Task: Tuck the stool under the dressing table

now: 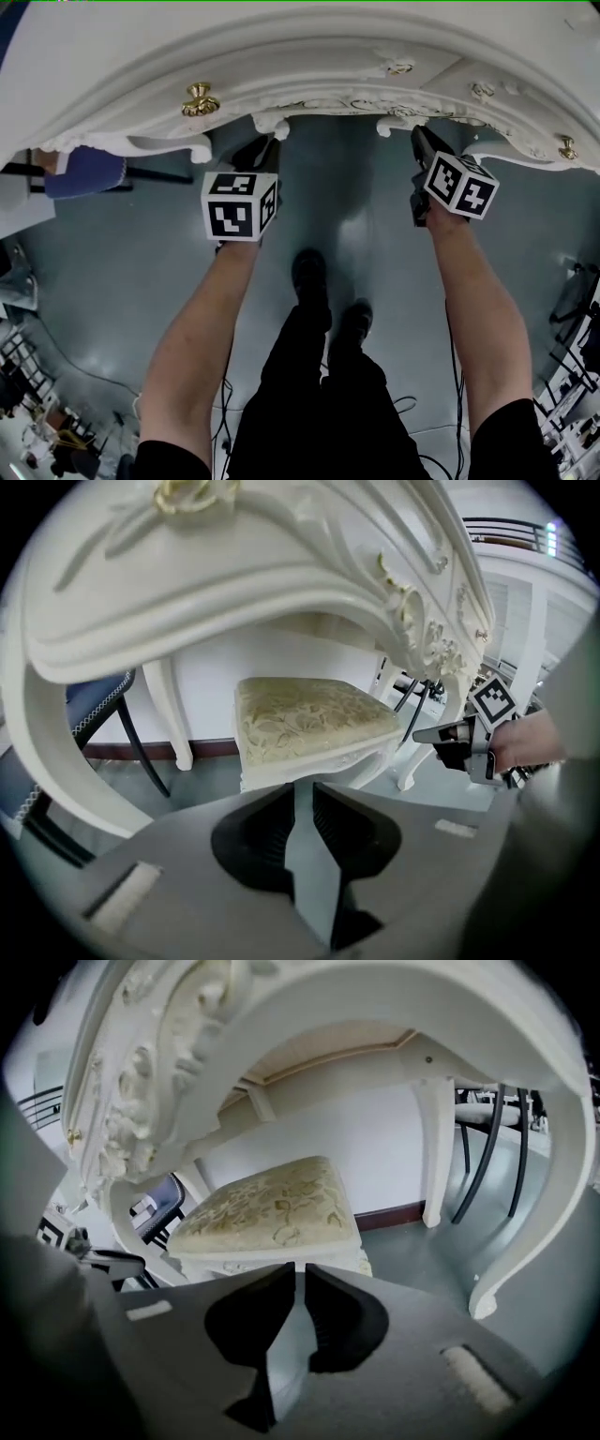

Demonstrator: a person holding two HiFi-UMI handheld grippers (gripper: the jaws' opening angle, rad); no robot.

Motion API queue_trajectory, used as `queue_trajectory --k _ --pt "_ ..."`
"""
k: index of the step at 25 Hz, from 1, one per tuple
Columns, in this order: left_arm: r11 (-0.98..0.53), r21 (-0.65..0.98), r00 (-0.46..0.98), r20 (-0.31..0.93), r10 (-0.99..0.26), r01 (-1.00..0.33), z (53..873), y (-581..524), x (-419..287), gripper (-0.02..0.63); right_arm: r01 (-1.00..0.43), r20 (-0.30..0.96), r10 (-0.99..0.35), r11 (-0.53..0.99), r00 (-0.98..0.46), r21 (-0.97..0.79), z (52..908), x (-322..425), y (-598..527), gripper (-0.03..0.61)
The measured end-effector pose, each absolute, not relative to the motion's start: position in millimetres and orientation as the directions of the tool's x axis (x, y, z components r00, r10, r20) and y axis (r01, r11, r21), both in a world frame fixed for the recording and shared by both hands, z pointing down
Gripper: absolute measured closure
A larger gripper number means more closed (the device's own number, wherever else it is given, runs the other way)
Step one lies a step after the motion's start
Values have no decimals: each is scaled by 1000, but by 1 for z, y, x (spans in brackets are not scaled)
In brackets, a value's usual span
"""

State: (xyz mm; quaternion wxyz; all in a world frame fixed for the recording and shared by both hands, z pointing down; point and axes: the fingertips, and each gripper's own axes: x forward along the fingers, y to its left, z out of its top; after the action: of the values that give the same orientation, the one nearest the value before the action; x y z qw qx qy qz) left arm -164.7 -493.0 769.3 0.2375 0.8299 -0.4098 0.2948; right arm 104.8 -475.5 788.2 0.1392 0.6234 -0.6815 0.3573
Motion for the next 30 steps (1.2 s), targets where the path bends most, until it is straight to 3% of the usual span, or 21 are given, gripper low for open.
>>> queue_trajectory --k 8,18,30 --pt "-598 161 555 612 -563 -785 699 -431 -177 543 -952 634 -716 157 -292 -261 728 62 -386 560" --pt "-597 199 605 496 -623 -777 517 -322 -188 565 -925 607 -698 267 -380 -272 573 41 -246 575" --pt "-638 176 641 434 -633 -750 370 -257 -161 597 -898 452 -776 372 -440 -235 412 21 -198 575"
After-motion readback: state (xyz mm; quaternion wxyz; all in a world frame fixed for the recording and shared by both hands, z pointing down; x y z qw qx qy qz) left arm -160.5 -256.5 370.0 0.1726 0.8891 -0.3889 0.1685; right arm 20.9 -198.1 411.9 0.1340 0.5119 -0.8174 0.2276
